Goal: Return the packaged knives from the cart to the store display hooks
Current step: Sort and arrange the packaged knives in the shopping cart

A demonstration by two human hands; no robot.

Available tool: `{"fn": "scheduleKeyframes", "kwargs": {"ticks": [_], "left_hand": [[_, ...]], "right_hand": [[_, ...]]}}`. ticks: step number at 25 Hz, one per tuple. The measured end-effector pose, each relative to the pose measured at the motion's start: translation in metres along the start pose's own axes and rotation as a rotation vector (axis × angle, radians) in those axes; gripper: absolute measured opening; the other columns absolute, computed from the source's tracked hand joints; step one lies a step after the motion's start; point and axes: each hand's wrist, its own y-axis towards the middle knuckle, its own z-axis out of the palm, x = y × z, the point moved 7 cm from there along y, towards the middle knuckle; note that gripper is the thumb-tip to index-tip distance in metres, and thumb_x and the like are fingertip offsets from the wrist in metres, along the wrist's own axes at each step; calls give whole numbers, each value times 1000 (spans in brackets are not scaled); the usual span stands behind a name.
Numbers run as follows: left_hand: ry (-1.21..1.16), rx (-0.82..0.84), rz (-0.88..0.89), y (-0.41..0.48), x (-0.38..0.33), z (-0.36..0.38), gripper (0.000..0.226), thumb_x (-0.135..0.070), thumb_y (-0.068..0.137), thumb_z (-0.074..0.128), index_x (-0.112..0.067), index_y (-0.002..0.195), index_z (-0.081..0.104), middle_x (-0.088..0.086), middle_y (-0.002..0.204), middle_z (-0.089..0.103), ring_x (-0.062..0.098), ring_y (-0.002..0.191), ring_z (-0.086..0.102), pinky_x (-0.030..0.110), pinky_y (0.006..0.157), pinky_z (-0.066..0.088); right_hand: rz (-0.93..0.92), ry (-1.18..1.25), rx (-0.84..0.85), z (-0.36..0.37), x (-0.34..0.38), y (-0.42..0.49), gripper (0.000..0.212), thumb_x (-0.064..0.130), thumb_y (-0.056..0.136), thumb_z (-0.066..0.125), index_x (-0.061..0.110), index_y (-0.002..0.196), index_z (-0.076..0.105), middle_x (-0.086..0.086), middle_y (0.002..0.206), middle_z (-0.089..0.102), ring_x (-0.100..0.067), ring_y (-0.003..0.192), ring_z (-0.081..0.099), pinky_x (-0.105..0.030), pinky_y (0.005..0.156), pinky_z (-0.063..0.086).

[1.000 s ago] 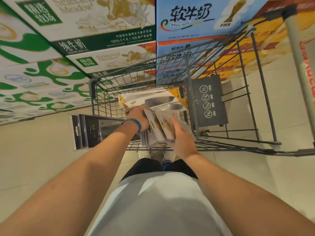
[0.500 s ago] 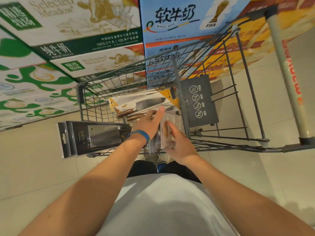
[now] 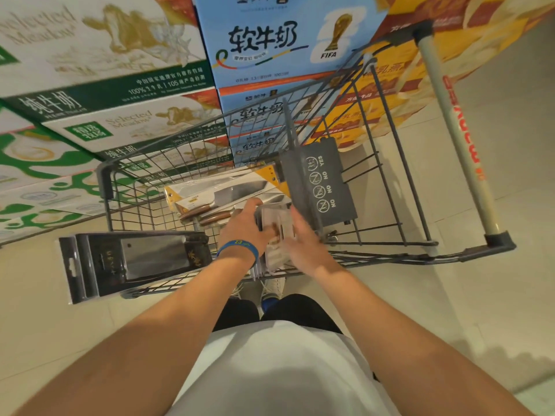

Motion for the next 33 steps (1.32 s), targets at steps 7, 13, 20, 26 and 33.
{"fn": "scheduleKeyframes", "kwargs": {"ticks": [7,13,20,26,33], "left_hand": [[-36,-43,-34,2,-2,4,56,-35,86,63,-35,136,39,7,102,62,28,85,60,35,70,49],[-32,-63,-62,3,5,8,55,-35,86,63,-37,136,39,3,95,62,23,76,58,31,65,44],[-35,-25,-20,9,-8,19,65,-74,86,46,-41,141,37,4,125,60,29,107,60,34,79,46],[6,241,168,15,-72,81,57,-55,101,18,-32,152,27,9,159,28,32,143,31,46,111,31],[119,340,132,32,-93,128,66,-42,95,53,-31,154,25,9,154,33,35,131,46,41,104,43]], "right_hand": [[245,375,-500,-128,-30,7,41,20,102,49,28,142,53,1,121,67,-18,105,64,-43,96,53],[377,53,-309,-93,-42,54,49,17,104,44,7,151,41,-18,143,54,-36,131,53,-36,98,43],[368,30,-250,-67,-29,44,46,41,108,35,15,141,55,-13,141,57,-32,126,57,-44,106,44],[-64,221,-147,-117,24,-11,51,86,90,34,67,136,47,27,149,49,1,133,49,-32,106,36],[-241,-818,-320,-189,45,-8,36,23,104,54,7,135,65,-13,137,61,-27,128,54,-33,108,37]]}}
